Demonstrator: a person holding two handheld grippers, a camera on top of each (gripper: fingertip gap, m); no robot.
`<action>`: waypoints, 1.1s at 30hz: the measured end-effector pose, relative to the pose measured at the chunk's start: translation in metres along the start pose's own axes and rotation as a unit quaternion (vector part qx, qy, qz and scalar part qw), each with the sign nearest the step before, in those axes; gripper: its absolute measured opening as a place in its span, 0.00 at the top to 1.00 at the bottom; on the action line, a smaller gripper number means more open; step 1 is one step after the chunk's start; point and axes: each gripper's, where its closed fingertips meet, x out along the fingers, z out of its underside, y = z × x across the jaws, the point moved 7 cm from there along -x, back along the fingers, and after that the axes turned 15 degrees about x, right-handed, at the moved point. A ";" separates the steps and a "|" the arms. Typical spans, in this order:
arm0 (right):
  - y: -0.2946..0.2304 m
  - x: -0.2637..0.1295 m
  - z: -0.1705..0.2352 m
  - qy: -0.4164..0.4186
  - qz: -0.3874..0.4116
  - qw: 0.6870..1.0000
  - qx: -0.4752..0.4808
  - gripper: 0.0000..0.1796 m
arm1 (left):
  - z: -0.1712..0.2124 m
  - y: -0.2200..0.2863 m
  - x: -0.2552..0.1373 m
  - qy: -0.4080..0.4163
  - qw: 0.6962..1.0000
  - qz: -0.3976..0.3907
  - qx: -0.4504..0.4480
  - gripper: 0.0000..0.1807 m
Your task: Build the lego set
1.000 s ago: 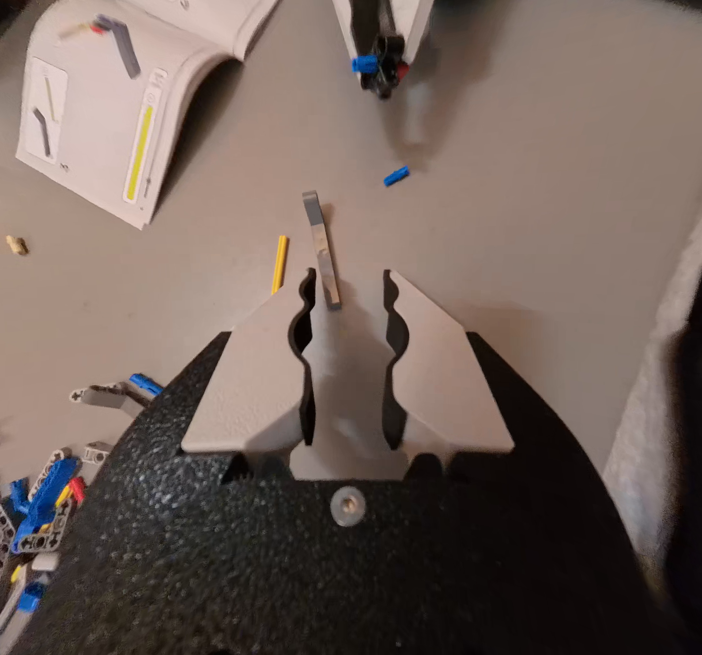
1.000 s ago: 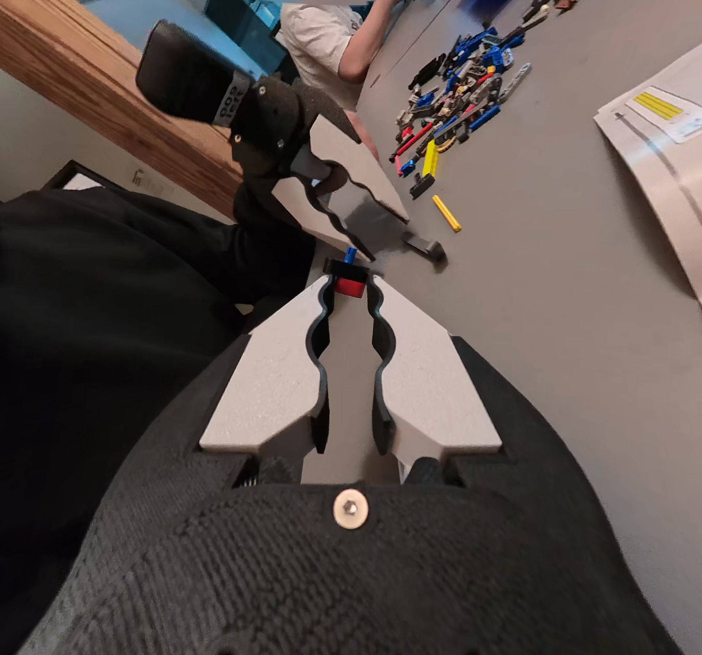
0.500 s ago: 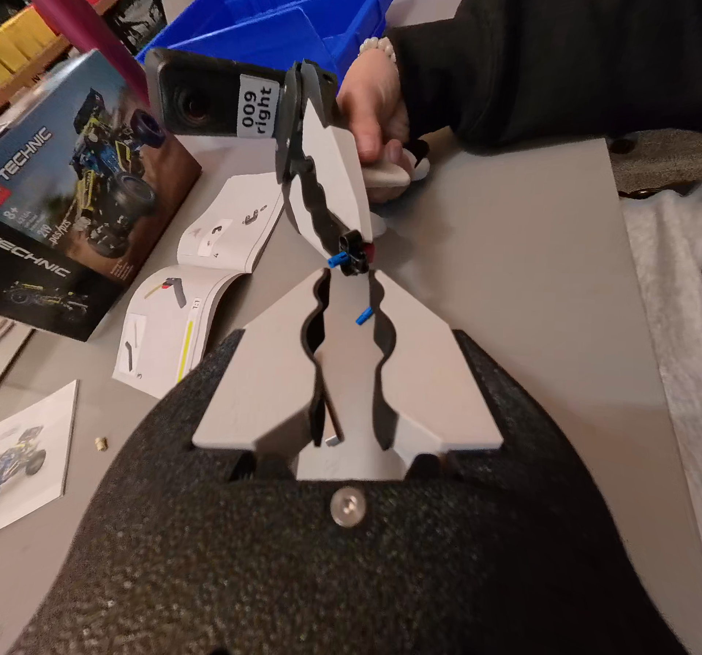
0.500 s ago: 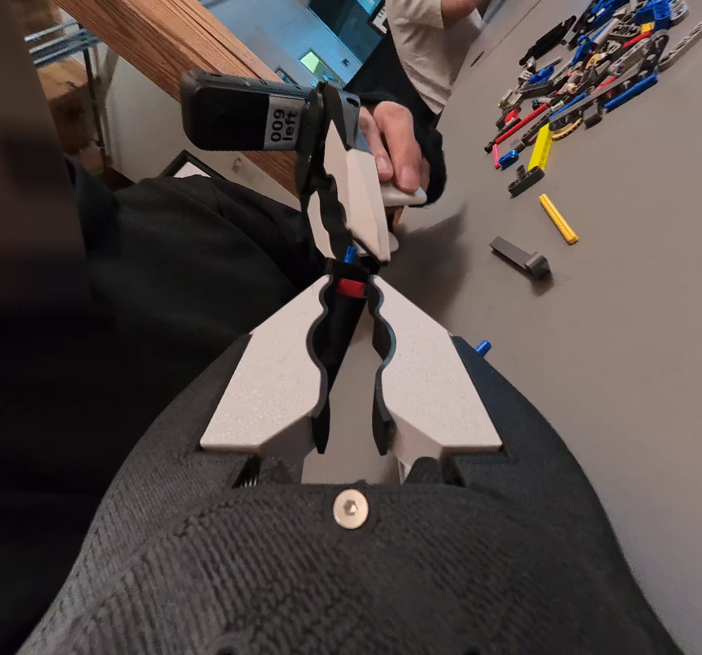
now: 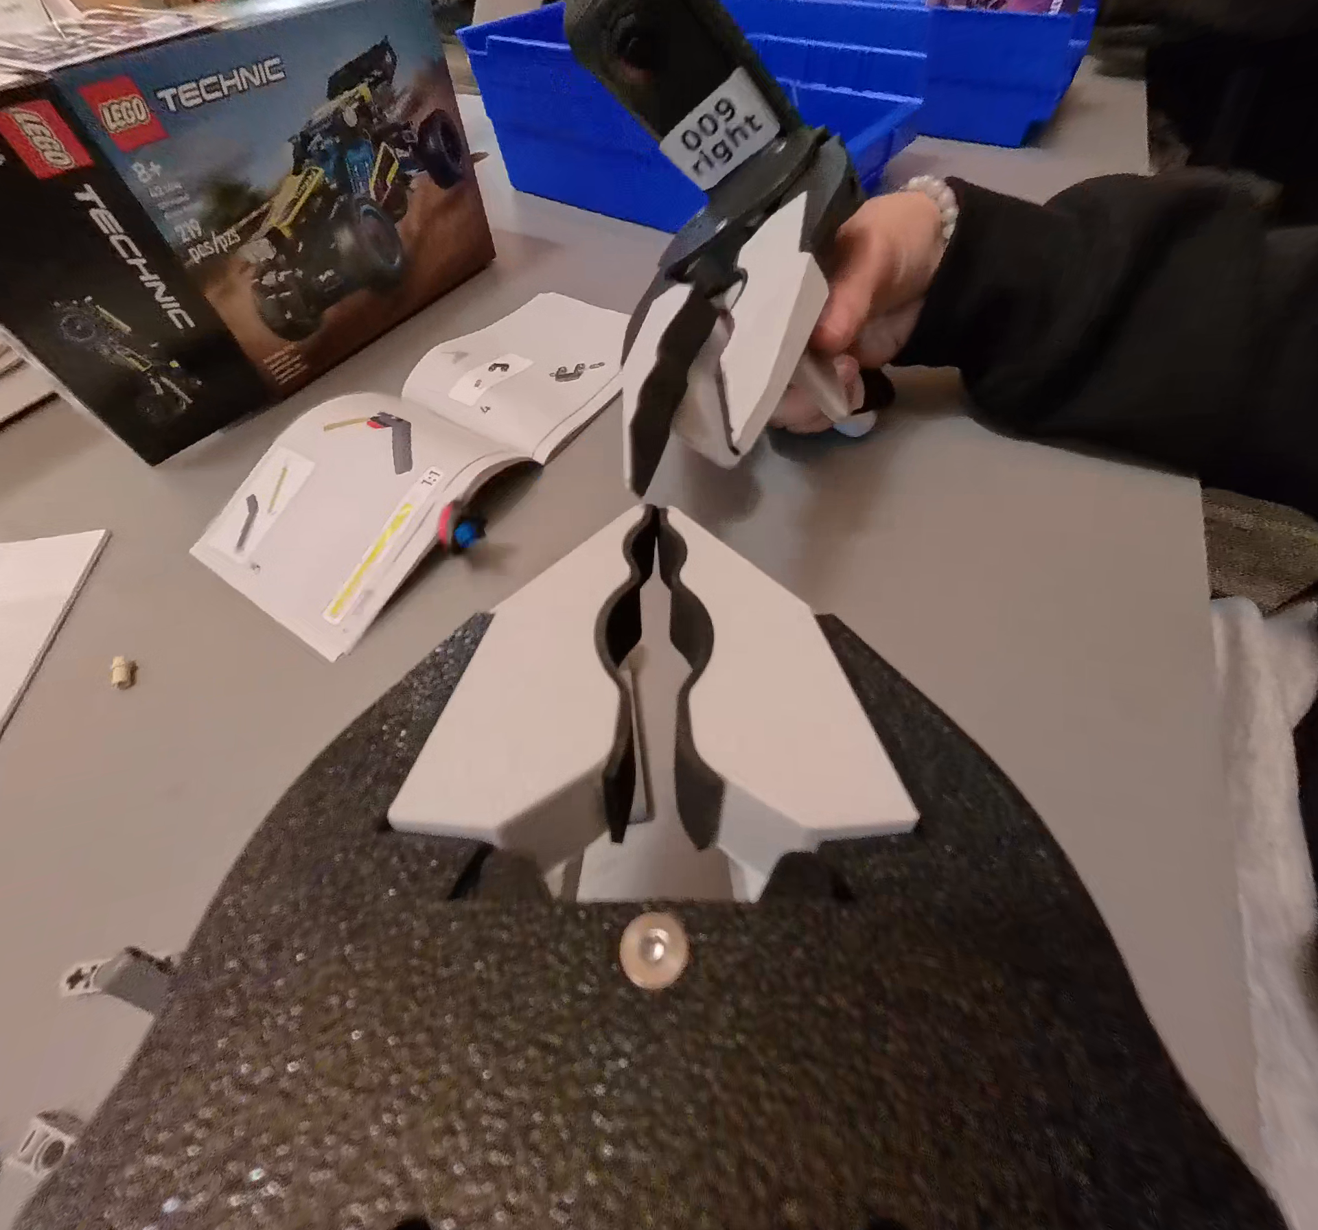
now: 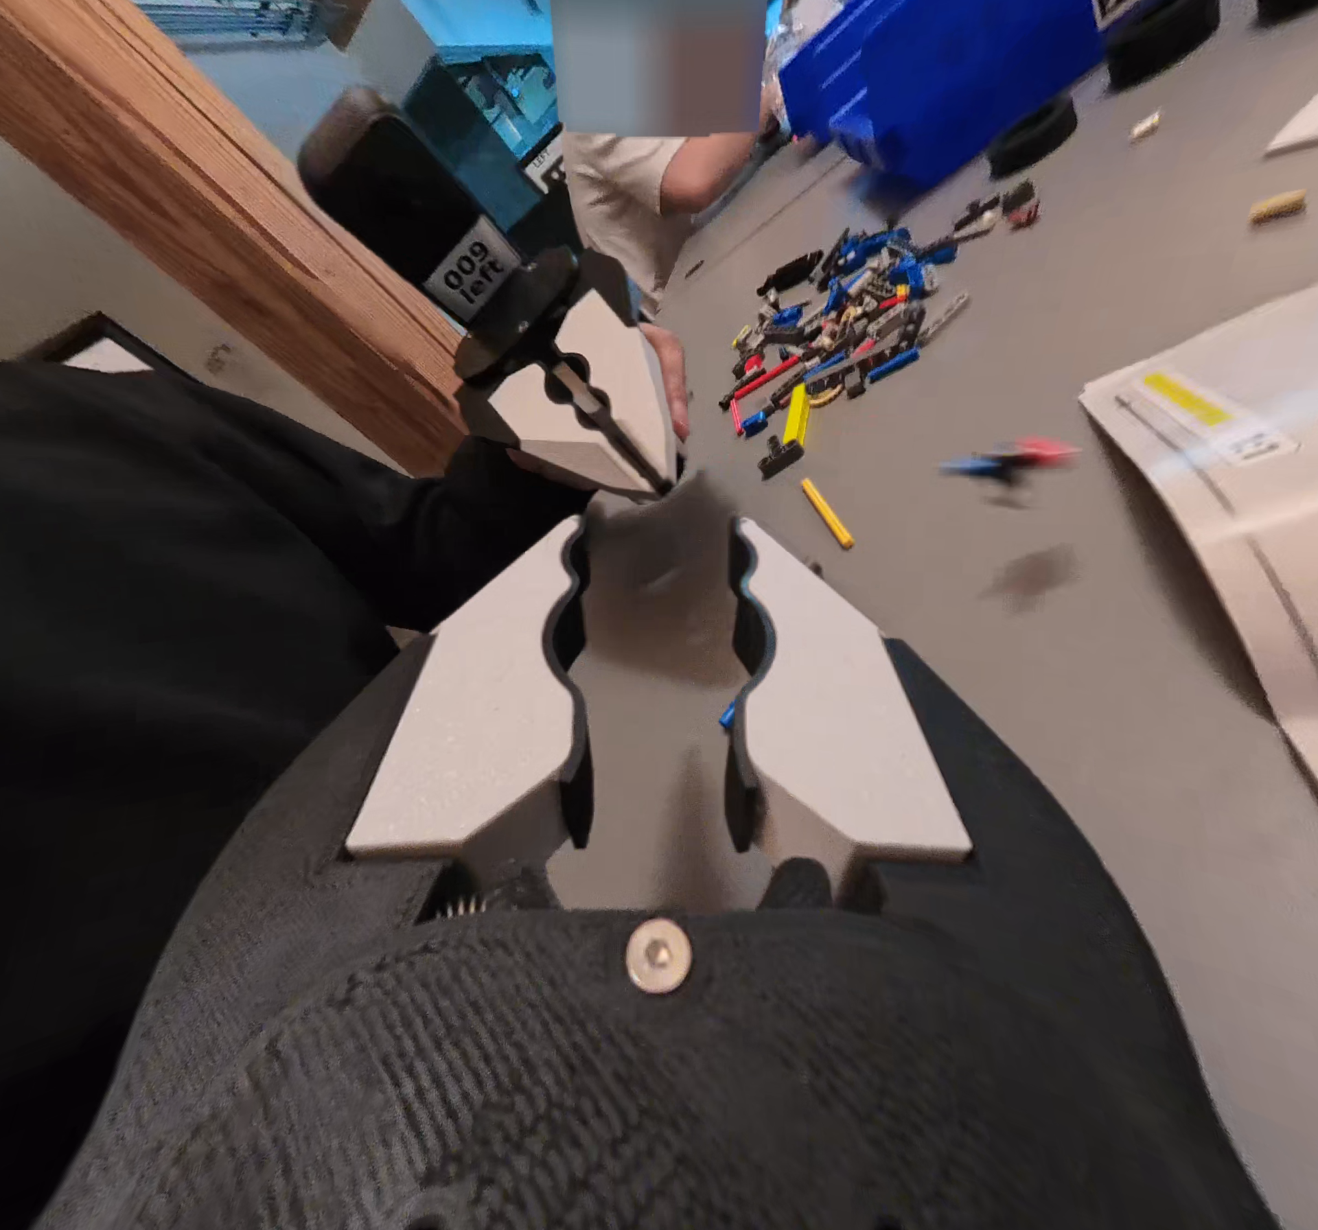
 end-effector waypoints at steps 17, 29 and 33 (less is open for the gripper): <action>0.036 -0.037 0.006 -0.063 0.243 0.968 -0.012 0.94 | 0.028 -0.017 -0.010 -0.166 0.985 -0.033 0.038 0.93; 0.035 -0.031 0.004 -0.068 0.273 0.958 -0.060 0.92 | 0.039 -0.056 0.032 -0.247 0.967 0.054 0.027 0.88; 0.034 -0.029 0.004 -0.072 0.273 0.957 -0.069 0.92 | 0.045 -0.066 0.040 -0.247 0.962 0.085 0.076 0.86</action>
